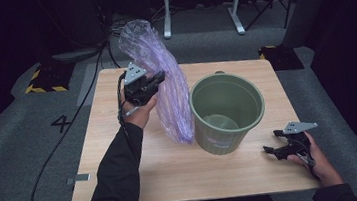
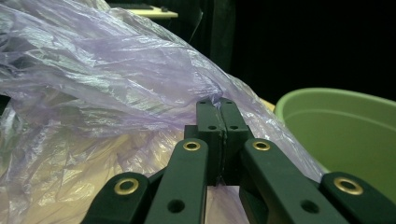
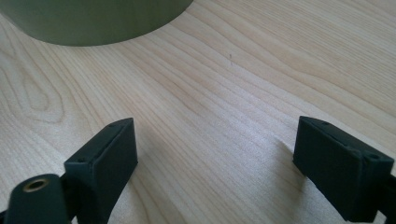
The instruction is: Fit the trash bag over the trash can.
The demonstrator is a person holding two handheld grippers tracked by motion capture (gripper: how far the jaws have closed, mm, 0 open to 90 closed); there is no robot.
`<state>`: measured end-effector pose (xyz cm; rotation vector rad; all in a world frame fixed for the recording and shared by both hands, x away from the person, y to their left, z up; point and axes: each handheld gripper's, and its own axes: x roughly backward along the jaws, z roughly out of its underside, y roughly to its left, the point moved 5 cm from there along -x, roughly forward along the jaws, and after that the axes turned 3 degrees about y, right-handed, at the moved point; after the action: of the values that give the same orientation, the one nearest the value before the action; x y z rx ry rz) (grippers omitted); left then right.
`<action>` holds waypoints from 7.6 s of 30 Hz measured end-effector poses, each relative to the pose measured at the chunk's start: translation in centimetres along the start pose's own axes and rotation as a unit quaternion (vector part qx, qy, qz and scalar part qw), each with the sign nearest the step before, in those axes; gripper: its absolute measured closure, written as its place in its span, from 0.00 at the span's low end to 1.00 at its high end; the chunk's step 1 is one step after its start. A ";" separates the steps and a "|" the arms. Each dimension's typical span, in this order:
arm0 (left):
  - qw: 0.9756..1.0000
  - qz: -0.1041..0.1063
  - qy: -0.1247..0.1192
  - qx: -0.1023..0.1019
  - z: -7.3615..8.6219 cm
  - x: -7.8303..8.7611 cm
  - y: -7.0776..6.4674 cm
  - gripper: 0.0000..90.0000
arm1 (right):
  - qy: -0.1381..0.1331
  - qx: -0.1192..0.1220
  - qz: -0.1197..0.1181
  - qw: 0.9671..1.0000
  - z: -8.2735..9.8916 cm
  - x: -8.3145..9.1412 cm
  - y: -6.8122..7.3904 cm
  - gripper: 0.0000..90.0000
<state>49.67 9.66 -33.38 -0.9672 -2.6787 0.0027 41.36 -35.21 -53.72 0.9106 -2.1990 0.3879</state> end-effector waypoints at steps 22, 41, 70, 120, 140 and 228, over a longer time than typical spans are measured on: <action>0.999 0.010 -0.042 0.007 -7.1 0.4 -0.5 0.99 | 0.000 0.000 0.000 1.000 0.0 0.0 0.0 0.15; 0.998 0.040 -0.055 0.003 -10.4 -2.0 -4.5 0.99 | 0.000 0.000 0.000 1.000 0.0 0.0 0.0 0.15; 0.992 0.112 -0.005 -0.050 -1.9 -3.8 -9.9 0.99 | -0.009 -0.012 0.019 1.000 -0.5 0.9 -0.6 0.20; 0.966 0.206 0.076 -0.140 3.4 -2.9 -14.5 0.98 | -0.144 0.127 -0.040 0.981 -19.6 7.9 6.8 0.23; 0.967 0.202 0.081 -0.132 3.9 -3.1 -13.6 0.90 | -0.129 0.173 -0.057 0.975 -19.3 5.9 8.4 1.00; 0.975 0.186 0.047 -0.113 1.6 -2.1 -12.9 0.24 | -0.158 0.185 -0.035 0.969 -20.1 8.4 10.1 0.99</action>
<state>42.66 -1.46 -34.22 -1.4880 -2.4090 -0.2657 40.12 -21.96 -33.73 1.3243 -2.4163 0.6739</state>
